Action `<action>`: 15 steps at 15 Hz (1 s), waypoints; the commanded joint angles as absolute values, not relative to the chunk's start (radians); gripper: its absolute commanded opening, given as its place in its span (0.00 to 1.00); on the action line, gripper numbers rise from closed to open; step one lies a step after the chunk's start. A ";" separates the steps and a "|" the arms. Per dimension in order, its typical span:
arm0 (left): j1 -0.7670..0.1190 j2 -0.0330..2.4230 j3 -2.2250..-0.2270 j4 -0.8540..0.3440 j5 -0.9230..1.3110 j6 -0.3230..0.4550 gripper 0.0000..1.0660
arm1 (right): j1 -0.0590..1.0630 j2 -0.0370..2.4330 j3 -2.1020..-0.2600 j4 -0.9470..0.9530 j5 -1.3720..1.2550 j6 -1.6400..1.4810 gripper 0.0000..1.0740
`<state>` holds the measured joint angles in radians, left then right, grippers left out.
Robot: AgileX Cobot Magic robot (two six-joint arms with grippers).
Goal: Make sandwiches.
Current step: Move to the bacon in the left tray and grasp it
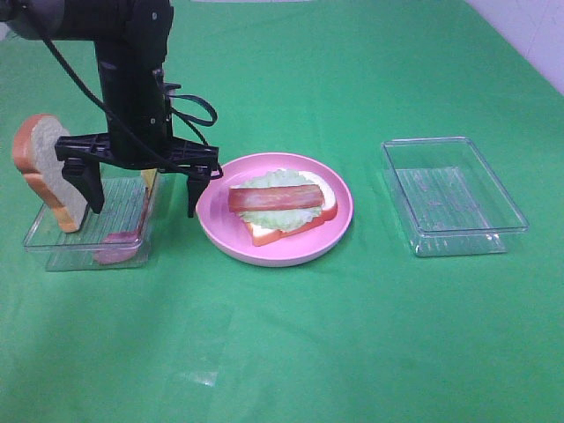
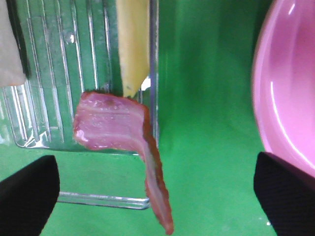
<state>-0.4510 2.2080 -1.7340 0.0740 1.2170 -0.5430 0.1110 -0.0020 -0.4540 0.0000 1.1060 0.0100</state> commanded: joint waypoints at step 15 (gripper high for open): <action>-0.449 2.222 -1.727 0.065 1.296 -0.522 0.21 | 0.106 -0.030 -0.450 0.000 1.101 0.000 0.90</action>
<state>-0.4510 2.2200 -1.7340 0.0650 1.2170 -0.5200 0.1110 -0.0020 -0.4540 0.0000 1.1060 0.0100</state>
